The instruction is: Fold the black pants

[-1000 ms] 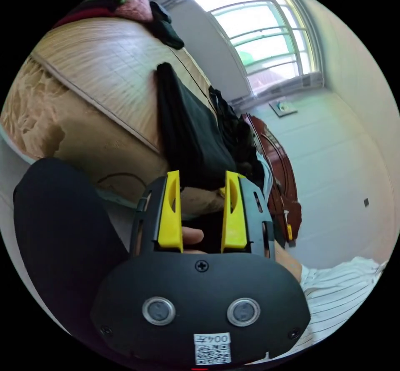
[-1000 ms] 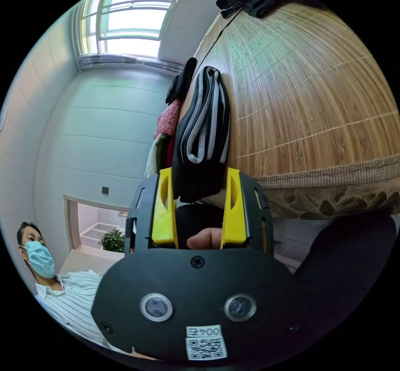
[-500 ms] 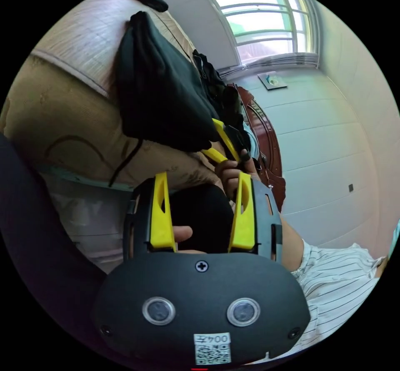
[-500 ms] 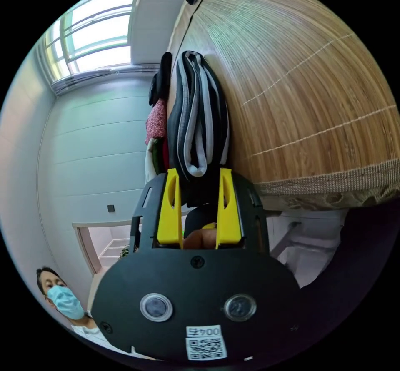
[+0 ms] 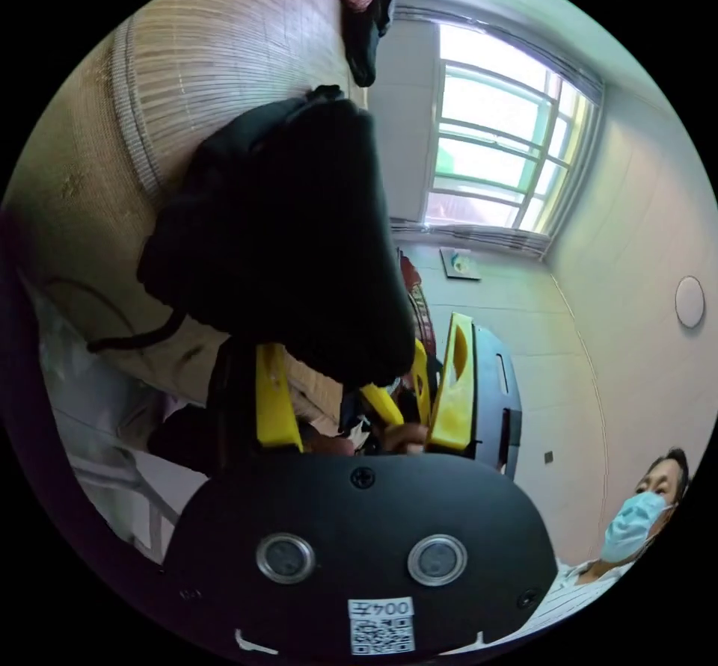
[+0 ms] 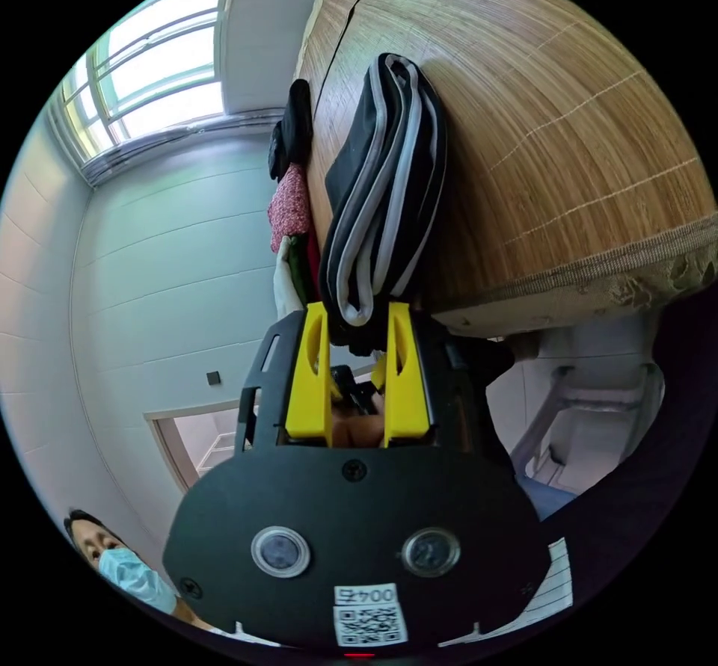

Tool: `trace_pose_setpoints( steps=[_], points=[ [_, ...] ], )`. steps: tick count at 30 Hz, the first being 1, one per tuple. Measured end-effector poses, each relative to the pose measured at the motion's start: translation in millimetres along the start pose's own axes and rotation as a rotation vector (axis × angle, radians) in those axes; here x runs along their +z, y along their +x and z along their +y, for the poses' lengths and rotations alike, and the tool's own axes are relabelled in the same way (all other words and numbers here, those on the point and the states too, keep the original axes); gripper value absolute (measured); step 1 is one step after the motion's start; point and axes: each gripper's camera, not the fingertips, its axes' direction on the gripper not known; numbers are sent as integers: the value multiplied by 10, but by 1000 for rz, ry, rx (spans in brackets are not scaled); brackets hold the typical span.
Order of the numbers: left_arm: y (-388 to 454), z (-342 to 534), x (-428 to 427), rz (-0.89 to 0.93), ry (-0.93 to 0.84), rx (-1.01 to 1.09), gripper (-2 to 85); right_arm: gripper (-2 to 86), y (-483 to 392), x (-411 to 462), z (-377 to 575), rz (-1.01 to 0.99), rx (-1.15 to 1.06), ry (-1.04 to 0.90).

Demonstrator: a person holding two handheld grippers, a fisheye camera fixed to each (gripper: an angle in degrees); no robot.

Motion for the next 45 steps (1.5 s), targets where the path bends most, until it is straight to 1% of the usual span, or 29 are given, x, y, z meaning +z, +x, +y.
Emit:
trace_pose_setpoints(
  steps=[3, 5, 6, 7, 8, 11, 13, 20, 26, 30, 37, 42, 45],
  points=[
    [169, -104, 98, -119, 5, -73, 241, 119, 33, 41, 6, 18, -45, -32],
    [325, -143, 153, -123, 46, -143, 196, 133, 24, -18, 24, 2, -150, -43],
    [366, -160, 168, -119, 48, -169, 188, 137, 25, -56, 30, -16, -184, -47],
    [467, -198, 195, -113, 48, -208, 177, 158, 64, -185, 42, -89, -237, -33],
    [588, -229, 219, -109, 55, -228, 171, 180, 173, -345, 22, -149, -224, 0],
    [913, -281, 286, -65, 47, -254, 165, 221, 535, -664, -144, -226, -142, 56],
    [1106, -280, 334, -60, 43, -254, 163, 242, 703, -706, -258, -261, -96, 55],
    [1543, -72, 566, -111, 7, -218, 159, 273, 817, -205, -738, -370, 5, -7],
    [1774, 232, 745, -186, -53, -145, 157, 280, 752, 286, -1050, -319, 27, -85],
    [1919, 362, 823, -200, -67, -126, 155, 273, 822, 528, -1156, -279, 40, -128],
    [2176, 610, 930, -200, -91, -110, 156, 229, 937, 965, -1297, -244, 2, -225],
    [2370, 796, 986, -250, -111, -59, 157, 190, 919, 1187, -1269, -159, -71, -251],
    [2553, 898, 1007, -272, -128, -12, 159, 164, 766, 1269, -1260, -107, -135, -259]
  ],
)
